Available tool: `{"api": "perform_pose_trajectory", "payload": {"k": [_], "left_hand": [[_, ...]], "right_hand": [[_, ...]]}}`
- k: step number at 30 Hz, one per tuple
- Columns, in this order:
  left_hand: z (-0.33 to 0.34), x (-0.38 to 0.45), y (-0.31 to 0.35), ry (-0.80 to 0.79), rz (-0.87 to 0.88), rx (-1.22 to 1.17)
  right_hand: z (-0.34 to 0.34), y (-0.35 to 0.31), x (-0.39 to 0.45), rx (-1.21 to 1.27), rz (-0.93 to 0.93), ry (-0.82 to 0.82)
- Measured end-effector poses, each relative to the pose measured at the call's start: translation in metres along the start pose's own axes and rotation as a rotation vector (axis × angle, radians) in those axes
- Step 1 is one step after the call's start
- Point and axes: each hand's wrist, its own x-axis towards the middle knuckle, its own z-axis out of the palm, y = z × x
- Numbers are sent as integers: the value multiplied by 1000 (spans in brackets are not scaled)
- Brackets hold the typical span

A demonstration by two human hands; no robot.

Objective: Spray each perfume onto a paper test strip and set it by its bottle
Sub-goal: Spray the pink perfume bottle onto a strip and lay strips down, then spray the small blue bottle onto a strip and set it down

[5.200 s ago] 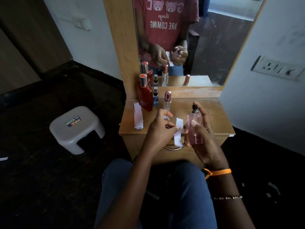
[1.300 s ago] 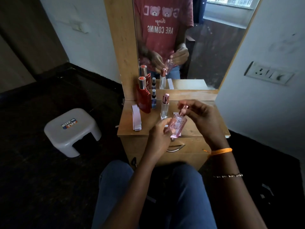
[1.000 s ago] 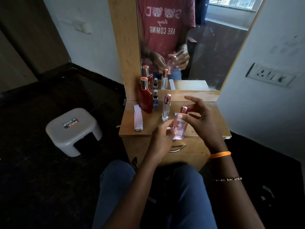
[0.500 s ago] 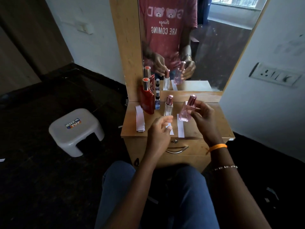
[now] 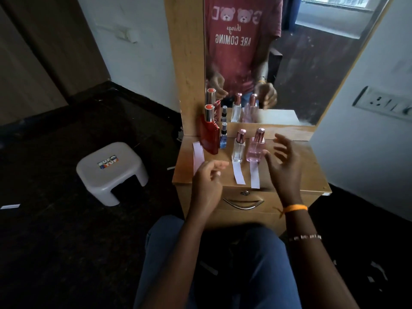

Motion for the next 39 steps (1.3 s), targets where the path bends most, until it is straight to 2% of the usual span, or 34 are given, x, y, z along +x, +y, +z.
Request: {"api": "perform_pose_trajectory", "payload": {"k": [1,2,5,8,11,16,19,24,31,39], "left_hand": [[-5,2,-2,51,-11,22],[-11,3,-4,111,-24,67],[-28,10,-13,226,-87,304],[-35,12,-22,149,-153,516],[-33,9,-25,121,-125,632],[-35,11,-25,113,-118,672],[-35,13,-28,117,-114,666],[-34,13,-32,141,-91,645],[-34,12,-33,138,-90,638],[-34,12,-34,129,-91,651]], "right_hand": [[2,-7,-11,-1,-46,64],[7,-16,-22,4,-75,61],[39,-29,-40,-4,-66,-162],[78,-34,-41,-118,-59,-333],[105,-40,-36,-244,-18,-362],[126,-46,-26,-342,129,-300],[128,-48,-25,-283,222,-264],[126,-46,-19,-253,308,-295],[120,-49,-16,-199,330,-339],[116,-55,-18,-261,287,-333]]}}
